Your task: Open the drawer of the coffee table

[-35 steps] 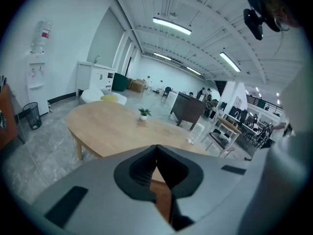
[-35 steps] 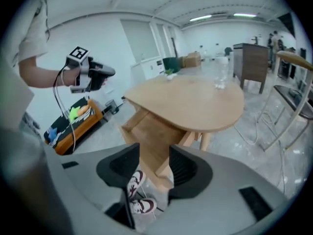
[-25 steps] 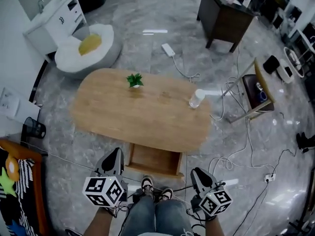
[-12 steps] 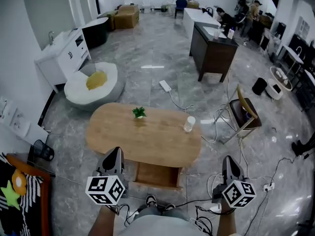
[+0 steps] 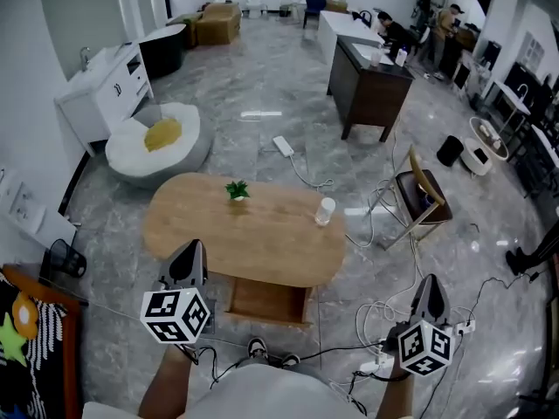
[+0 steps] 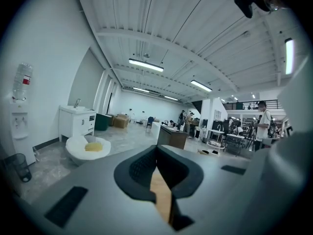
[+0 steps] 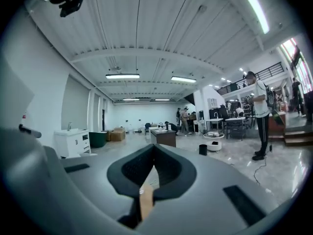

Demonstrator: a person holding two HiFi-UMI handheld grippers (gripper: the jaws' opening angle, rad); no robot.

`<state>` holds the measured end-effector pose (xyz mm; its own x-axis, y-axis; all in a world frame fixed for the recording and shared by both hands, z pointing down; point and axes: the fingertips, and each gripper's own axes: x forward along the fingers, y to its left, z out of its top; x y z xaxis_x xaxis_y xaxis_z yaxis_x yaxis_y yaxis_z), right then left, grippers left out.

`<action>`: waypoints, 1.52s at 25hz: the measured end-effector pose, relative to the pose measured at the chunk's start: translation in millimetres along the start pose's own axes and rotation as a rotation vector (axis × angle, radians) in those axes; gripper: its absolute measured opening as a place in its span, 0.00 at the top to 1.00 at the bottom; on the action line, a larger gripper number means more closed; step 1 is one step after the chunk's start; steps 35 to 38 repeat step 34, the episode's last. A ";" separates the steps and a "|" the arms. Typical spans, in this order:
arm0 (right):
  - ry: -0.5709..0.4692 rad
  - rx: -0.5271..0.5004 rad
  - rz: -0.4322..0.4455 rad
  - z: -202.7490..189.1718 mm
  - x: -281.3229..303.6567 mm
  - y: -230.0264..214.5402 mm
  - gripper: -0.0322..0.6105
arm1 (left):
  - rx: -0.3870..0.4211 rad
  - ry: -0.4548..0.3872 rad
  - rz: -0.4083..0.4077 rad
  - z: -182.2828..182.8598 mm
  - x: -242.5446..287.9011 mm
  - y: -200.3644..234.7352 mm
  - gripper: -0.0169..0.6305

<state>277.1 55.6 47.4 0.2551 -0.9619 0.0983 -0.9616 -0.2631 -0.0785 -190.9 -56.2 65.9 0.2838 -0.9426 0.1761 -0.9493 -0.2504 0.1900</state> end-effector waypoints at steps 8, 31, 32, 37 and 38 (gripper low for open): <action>0.002 -0.040 0.026 1.3 5.3 16.8 0.95 | 0.009 -0.001 0.000 -2.5 -6.1 -1.4 0.98; 0.057 -0.106 -0.019 -9.4 4.5 19.4 0.95 | -0.014 0.027 -0.016 -14.5 -1.6 -11.0 0.98; 0.060 -0.106 -0.019 -9.6 3.9 20.5 0.95 | -0.016 0.030 -0.015 -15.7 -2.8 -10.5 0.98; 0.063 -0.106 -0.017 -10.0 2.6 23.0 0.95 | -0.021 0.035 -0.012 -18.1 -5.1 -8.9 0.98; 0.063 -0.106 -0.017 -10.0 2.6 23.0 0.95 | -0.021 0.035 -0.012 -18.1 -5.1 -8.9 0.98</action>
